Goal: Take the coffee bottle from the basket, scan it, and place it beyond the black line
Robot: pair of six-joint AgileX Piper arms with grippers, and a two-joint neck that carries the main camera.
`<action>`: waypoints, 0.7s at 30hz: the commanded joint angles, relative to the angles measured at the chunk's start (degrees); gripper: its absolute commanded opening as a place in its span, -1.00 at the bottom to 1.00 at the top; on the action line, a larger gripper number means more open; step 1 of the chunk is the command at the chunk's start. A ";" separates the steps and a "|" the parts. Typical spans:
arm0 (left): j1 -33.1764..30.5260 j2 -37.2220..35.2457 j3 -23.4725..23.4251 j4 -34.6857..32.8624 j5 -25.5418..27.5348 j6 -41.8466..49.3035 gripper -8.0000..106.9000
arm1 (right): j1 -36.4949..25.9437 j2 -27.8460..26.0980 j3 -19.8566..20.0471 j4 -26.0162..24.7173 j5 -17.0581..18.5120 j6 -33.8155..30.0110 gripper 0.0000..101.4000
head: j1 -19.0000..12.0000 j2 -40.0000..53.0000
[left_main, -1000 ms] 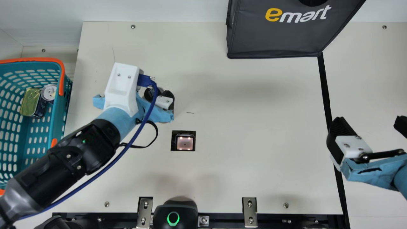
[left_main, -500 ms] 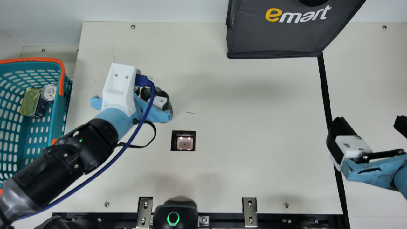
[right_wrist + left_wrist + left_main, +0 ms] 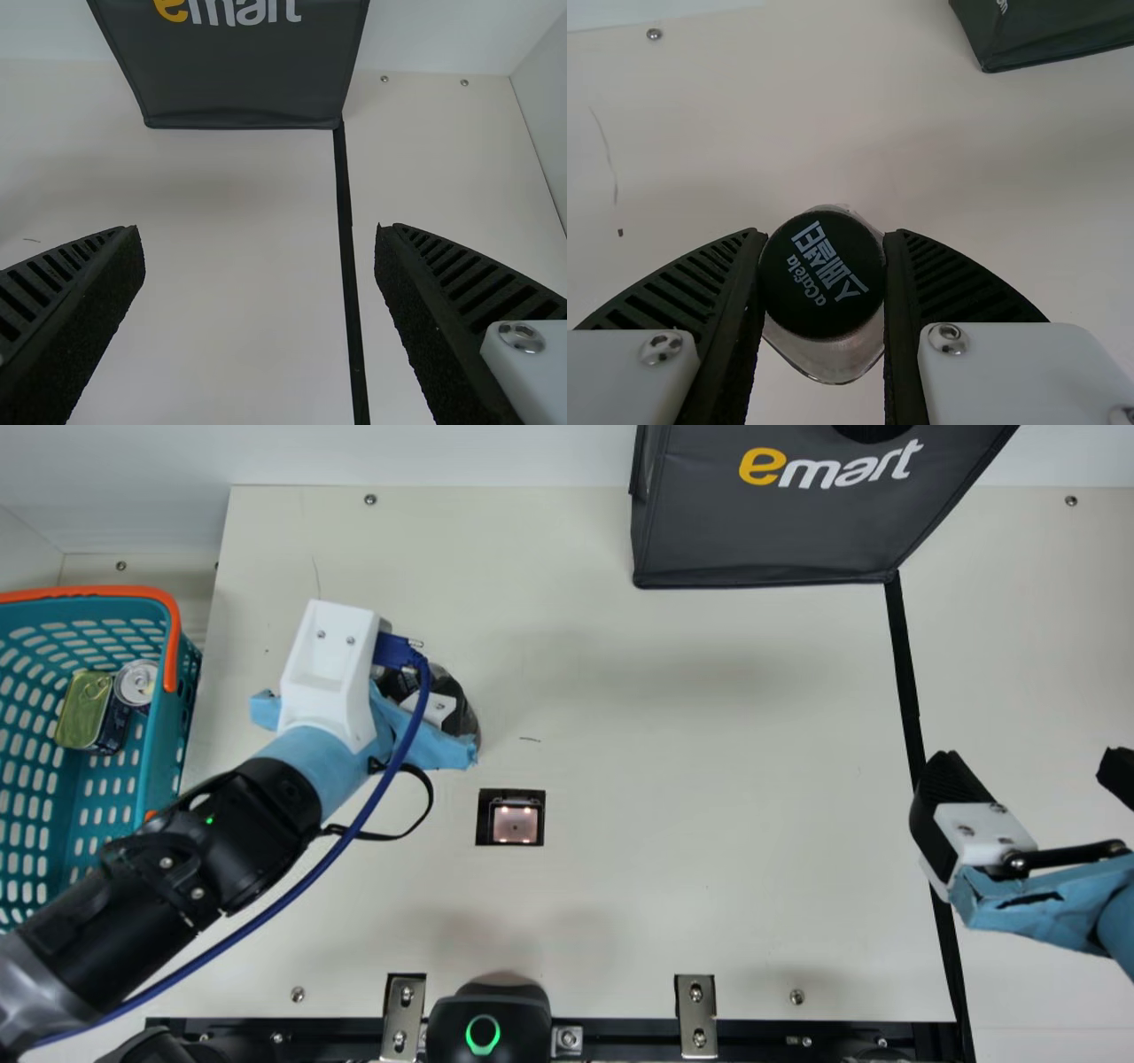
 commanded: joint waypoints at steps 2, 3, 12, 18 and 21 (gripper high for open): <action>0.44 -0.43 -0.53 -1.18 -0.47 2.59 -0.68 | 0.00 0.00 0.00 0.00 0.00 0.00 0.79 | -1.48 0.09; 0.53 -0.57 -0.67 -1.62 -0.59 3.41 -0.68 | 0.00 0.00 0.00 0.00 0.00 0.00 0.79 | -1.48 0.09; 0.13 -2.71 -1.07 -5.52 -1.18 10.67 -0.68 | 0.00 0.00 0.00 0.00 0.00 0.00 0.79 | -1.48 0.09; -1.25 -4.53 -0.52 -7.75 -1.31 14.80 -0.68 | 0.00 0.00 0.00 0.00 0.00 0.00 0.79 | -1.48 0.09; -2.06 -5.47 -0.08 -8.69 -1.23 16.43 -0.68 | 0.00 0.00 0.00 0.00 0.00 0.00 0.79 | -1.48 0.09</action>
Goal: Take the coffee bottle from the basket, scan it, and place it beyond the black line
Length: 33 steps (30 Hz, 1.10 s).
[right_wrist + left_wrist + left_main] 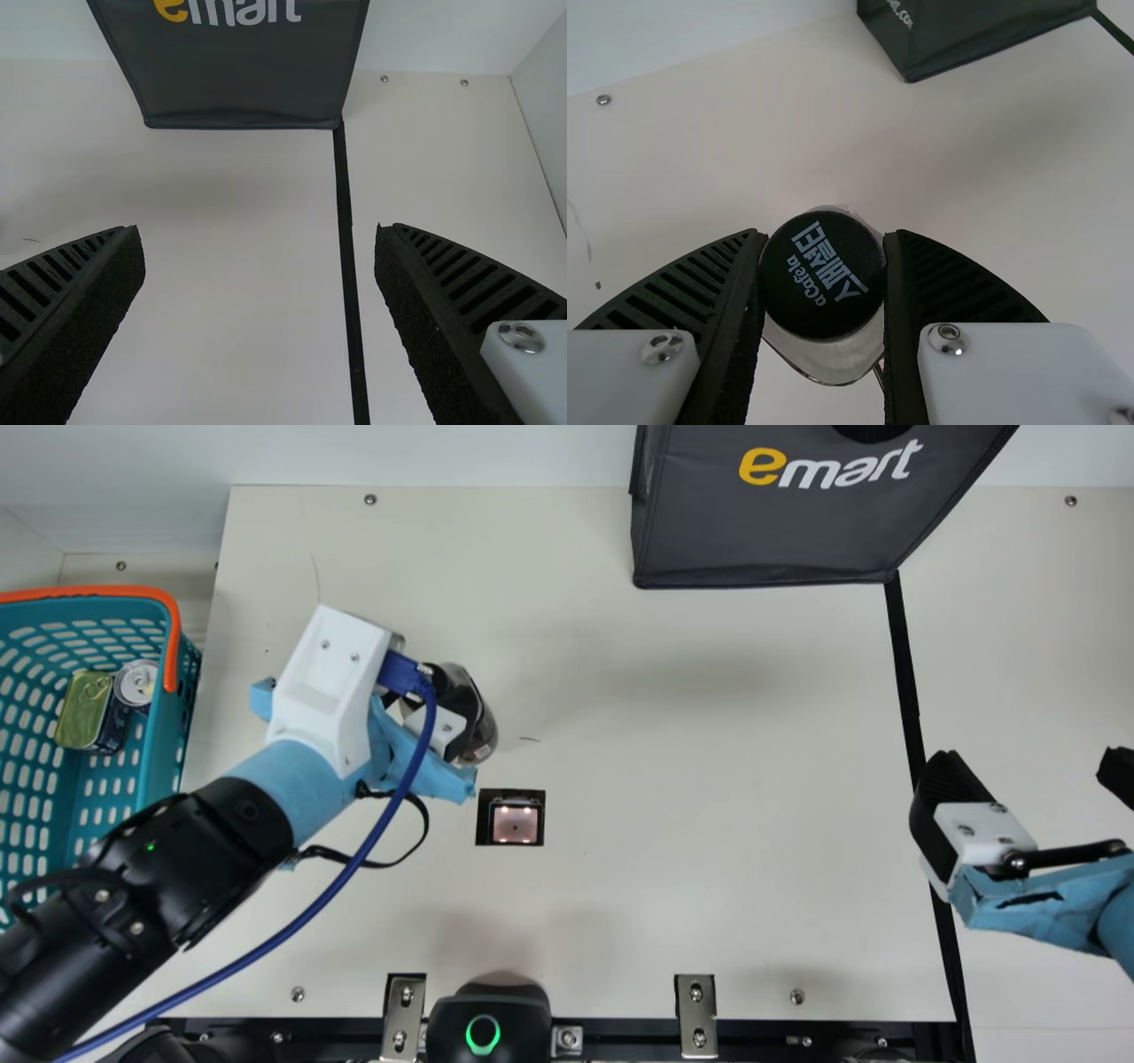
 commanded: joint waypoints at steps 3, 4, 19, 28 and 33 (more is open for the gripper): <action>-0.98 -1.01 0.46 -0.94 0.11 1.73 -0.68 | 0.00 0.00 0.00 0.00 0.00 0.00 0.79 | -1.48 0.09; -1.27 -1.27 0.60 -1.11 0.17 2.01 -0.68 | 0.00 0.00 0.00 0.00 0.00 0.00 0.79 | -1.48 0.09; -5.62 -4.09 2.37 -2.63 1.07 3.73 -0.68 | 0.00 0.00 0.00 0.00 0.00 0.00 0.79 | -1.48 0.09; -7.59 -6.35 4.43 -3.64 1.91 5.48 -0.68 | 0.00 0.00 0.00 0.00 0.00 0.00 0.79 | -1.48 0.09; -8.54 -7.51 5.53 -4.02 2.38 6.01 -0.68 | 0.00 0.00 0.00 0.00 0.00 0.00 0.79 | -1.48 0.09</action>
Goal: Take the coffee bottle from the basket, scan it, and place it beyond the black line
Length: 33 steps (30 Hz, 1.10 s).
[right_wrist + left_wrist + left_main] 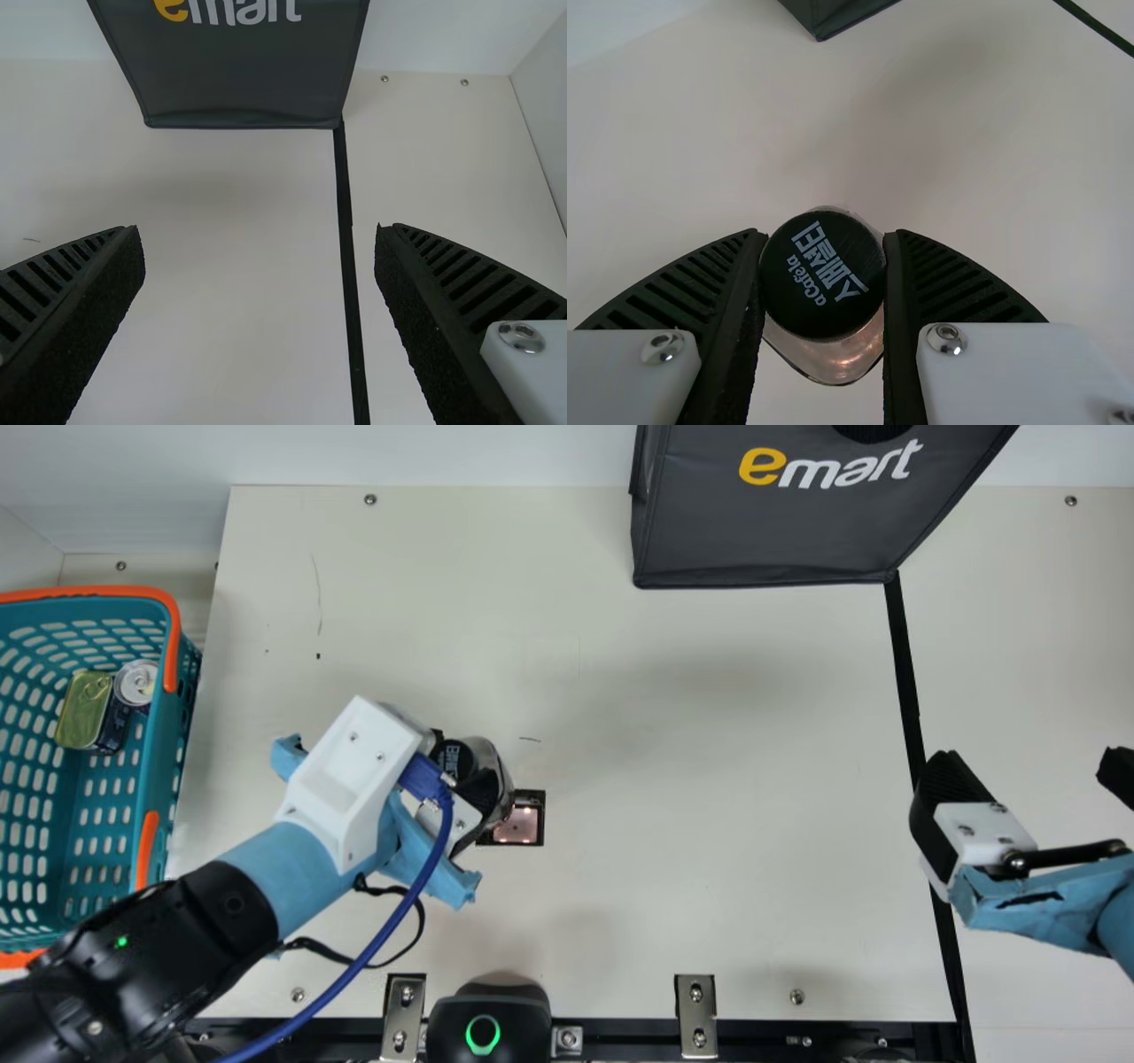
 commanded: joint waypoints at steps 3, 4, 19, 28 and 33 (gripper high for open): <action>-0.91 -0.59 0.63 -0.18 0.25 0.05 -0.68 | 0.00 0.00 0.00 0.00 0.00 0.00 0.79 | -1.48 0.09; -1.15 -0.70 0.76 -0.17 0.29 0.00 -0.68 | 0.00 0.00 0.00 0.00 0.00 0.00 0.79 | -1.48 0.09; -4.59 -2.07 1.88 -0.13 0.74 -0.07 -0.68 | 0.00 0.00 0.00 0.00 0.00 0.00 0.79 | -1.48 0.09; -5.16 -3.11 2.96 -1.13 0.38 1.67 -0.68 | 0.00 0.00 0.00 0.00 0.00 0.00 0.79 | -1.48 0.09; -4.93 -3.75 3.14 -2.46 0.33 3.69 -0.68 | 0.00 0.00 0.00 0.00 0.00 0.00 0.79 | -1.48 0.09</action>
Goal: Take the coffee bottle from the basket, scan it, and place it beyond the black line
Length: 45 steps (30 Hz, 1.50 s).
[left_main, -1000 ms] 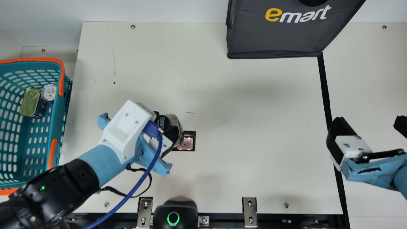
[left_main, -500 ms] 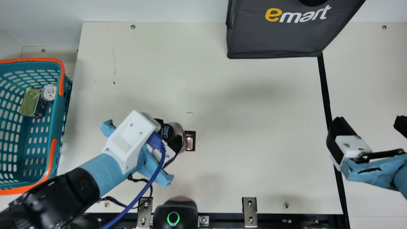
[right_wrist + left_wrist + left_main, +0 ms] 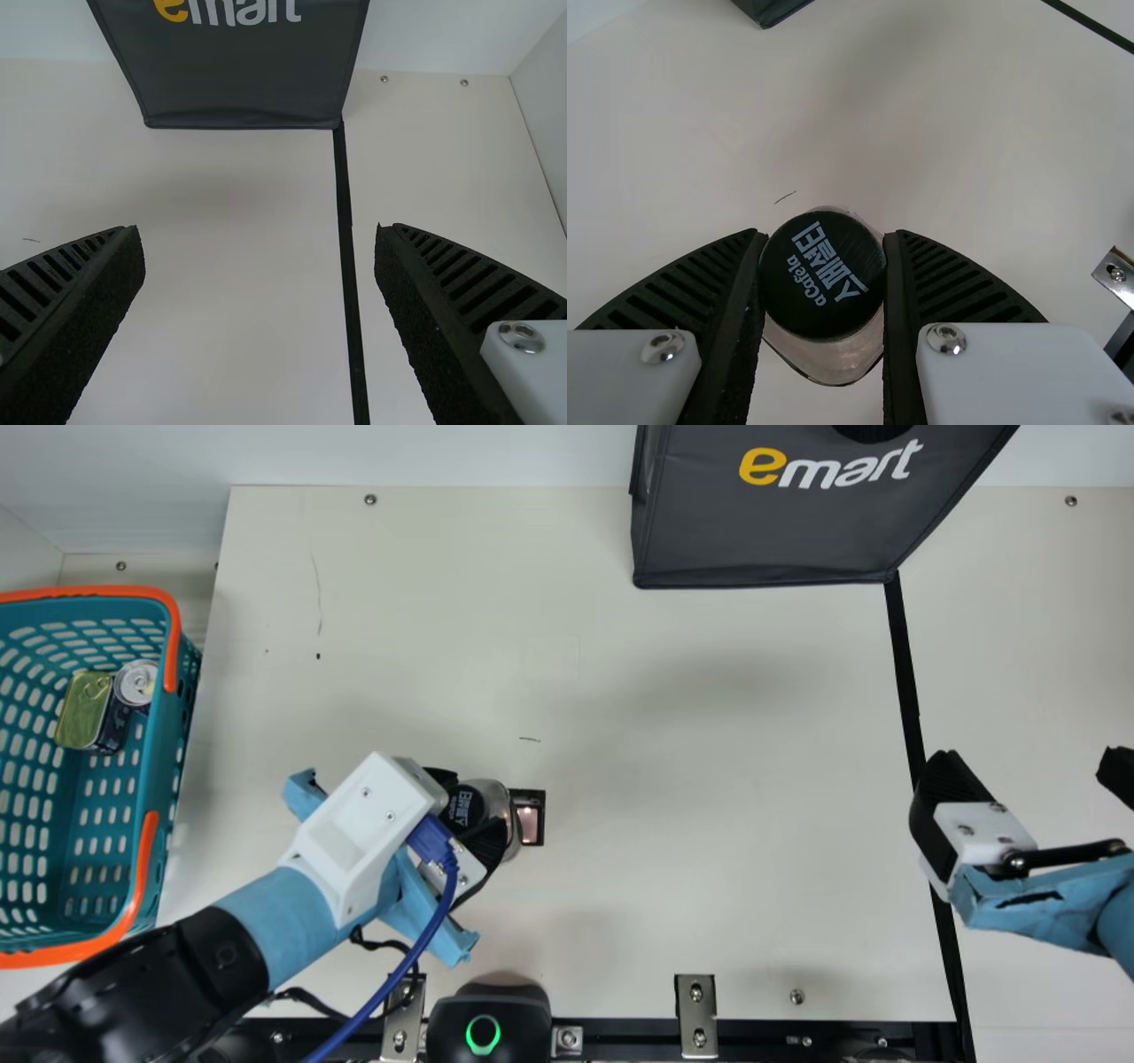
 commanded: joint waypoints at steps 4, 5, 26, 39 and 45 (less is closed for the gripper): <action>0.42 -0.84 0.28 -1.81 -0.03 2.88 -0.68 | 0.00 0.00 0.00 0.00 0.00 0.00 0.79 | -1.57 0.09; 0.45 -1.02 0.37 -2.20 -0.05 3.47 -0.68 | 0.00 0.00 0.00 0.00 0.00 0.00 0.79 | -1.57 0.09; 4.04 -1.39 0.92 -9.96 -1.79 15.28 -0.68 | 0.00 0.00 0.00 0.00 0.00 0.00 0.79 | -1.57 0.09; 3.18 2.50 -1.06 -10.84 -4.90 16.33 -0.68 | 0.00 0.00 0.00 0.00 0.00 0.00 0.79 | -1.57 0.09; 2.53 3.73 -1.79 -10.79 -5.73 16.29 -0.68 | 0.00 0.00 0.00 0.00 0.00 0.00 0.79 | -1.57 0.09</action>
